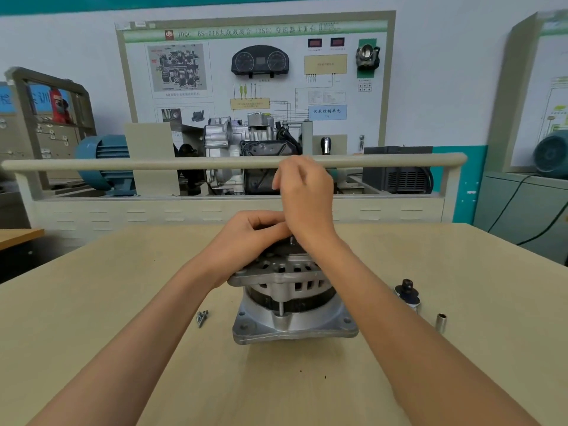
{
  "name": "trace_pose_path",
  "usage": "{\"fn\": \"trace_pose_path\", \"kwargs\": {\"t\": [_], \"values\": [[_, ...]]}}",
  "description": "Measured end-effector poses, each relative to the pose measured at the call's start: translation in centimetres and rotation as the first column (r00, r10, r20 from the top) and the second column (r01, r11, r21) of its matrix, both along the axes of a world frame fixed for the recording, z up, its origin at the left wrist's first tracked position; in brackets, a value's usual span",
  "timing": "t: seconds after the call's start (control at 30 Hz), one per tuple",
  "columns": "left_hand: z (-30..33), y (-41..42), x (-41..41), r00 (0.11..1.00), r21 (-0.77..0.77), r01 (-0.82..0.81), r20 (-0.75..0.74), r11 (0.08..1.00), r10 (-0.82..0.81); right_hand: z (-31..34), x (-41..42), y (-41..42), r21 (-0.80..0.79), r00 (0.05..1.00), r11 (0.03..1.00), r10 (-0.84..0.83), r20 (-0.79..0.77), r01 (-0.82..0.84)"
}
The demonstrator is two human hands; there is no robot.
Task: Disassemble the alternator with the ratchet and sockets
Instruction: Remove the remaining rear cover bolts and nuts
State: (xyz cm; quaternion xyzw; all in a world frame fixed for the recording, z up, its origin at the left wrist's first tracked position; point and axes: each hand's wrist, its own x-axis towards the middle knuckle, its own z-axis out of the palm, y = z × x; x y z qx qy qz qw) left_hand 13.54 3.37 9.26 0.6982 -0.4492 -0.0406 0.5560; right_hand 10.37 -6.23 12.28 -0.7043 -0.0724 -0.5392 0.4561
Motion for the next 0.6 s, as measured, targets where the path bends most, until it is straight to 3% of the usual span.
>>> {"fn": "trace_pose_path", "kwargs": {"t": [0.07,0.13,0.2,0.27,0.43,0.6], "values": [[0.0,0.0,0.1,1.0,-0.002,0.016,-0.014,1.0,-0.016,0.5,0.1,-0.8,0.16,0.943,0.931,0.334,-0.006,-0.328],[0.1,0.1,0.1,0.999,0.003,0.031,-0.011,1.0,-0.031,1.0,0.3,-1.4,0.317,0.78,0.737,0.626,0.015,-0.597],[0.0,0.2,0.3,0.999,-0.007,0.045,-0.019,0.999,-0.045,1.4,0.6,-1.6,0.404,0.645,0.579,0.764,0.034,-0.708],[-0.1,0.2,0.5,0.998,-0.018,0.037,-0.042,0.999,-0.038,1.4,0.6,-1.5,0.419,0.609,0.543,0.793,0.03,-0.728],[-0.4,0.1,0.8,0.998,-0.04,0.029,-0.052,0.999,-0.031,0.9,0.5,-1.1,0.336,0.732,0.692,0.681,-0.011,-0.639],[-0.3,0.2,0.4,1.0,-0.055,-0.006,-0.023,0.998,0.005,0.2,0.1,0.4,0.175,0.946,0.93,0.322,0.029,-0.322]]}}
